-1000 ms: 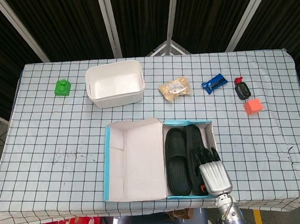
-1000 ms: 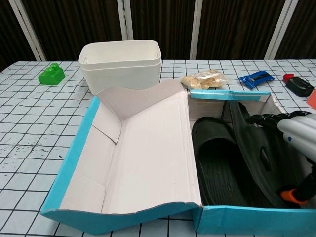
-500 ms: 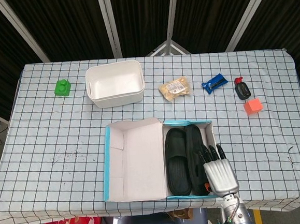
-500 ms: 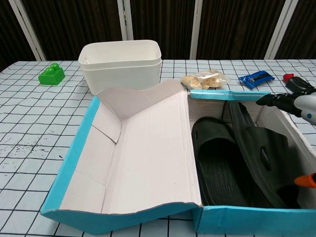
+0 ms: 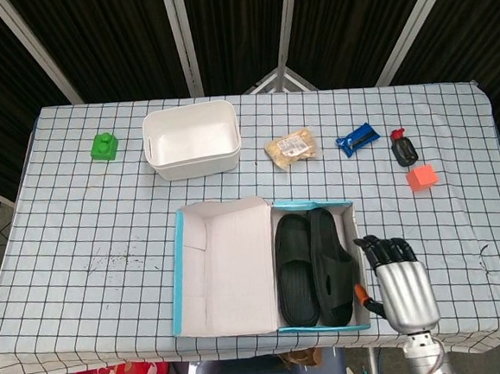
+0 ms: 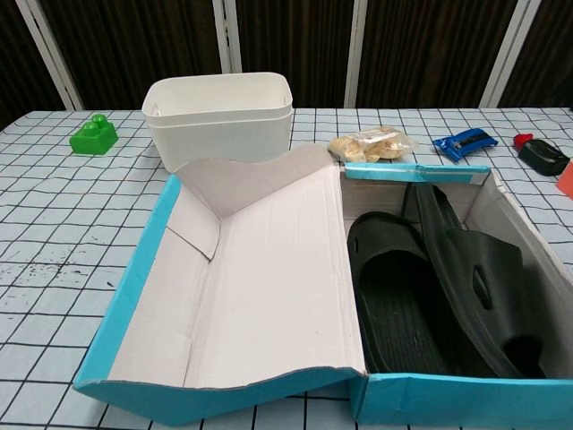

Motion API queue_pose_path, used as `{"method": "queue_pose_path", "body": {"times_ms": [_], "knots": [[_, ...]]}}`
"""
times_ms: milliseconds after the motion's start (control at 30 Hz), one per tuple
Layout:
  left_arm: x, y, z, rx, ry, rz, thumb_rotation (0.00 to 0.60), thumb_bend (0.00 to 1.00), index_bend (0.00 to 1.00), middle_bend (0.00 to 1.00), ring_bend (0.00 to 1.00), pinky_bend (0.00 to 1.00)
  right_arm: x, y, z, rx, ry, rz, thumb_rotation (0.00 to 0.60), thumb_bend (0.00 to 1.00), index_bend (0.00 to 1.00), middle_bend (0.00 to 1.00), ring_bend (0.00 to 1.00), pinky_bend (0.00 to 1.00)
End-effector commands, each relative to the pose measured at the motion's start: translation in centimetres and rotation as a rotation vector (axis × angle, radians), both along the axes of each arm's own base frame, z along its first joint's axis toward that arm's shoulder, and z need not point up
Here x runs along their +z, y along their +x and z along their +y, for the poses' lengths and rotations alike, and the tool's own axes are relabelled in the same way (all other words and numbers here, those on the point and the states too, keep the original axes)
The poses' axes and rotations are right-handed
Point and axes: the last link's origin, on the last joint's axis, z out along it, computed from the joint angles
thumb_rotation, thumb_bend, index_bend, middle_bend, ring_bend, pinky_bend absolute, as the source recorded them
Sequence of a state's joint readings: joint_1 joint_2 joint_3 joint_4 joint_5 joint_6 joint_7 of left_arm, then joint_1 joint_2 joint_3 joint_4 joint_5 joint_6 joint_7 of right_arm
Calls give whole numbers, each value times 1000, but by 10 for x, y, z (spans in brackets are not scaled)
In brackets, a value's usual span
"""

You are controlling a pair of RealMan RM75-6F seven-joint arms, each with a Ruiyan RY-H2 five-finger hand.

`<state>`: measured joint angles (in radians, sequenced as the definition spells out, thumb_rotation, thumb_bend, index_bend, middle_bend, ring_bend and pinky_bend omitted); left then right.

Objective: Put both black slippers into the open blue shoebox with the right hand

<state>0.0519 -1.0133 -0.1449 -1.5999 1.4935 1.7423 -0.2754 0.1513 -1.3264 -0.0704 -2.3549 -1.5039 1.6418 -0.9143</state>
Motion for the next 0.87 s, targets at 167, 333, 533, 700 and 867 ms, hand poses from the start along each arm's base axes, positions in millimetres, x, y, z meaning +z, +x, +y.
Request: {"method": "queue_pose_path", "body": {"times_ms": [167,333,533,700,867], "knots": [[0,2,-2,-4,9,16,600,447,74,0,0,16,49,-67,26,-45,-89,-12,600,290,262,267,237,159],[-1,2,-2,2,8,31,600,446,78,0,0,16,63,-100,34,-54,-133,102,600,290,262,226,172,102],[-5,3,-4,7,-10,46,600,447,97,0,0,16,73,-128,39,-116,-158,200,600,290,262,165,126,63],[-5,4,-3,6,-9,54,600,447,99,0,0,16,77,-141,39,-139,-190,217,600,291,261,162,124,62],[-6,3,-2,13,-15,62,600,447,102,0,0,16,76,-144,39,-149,-171,217,600,290,262,162,123,63]]}}
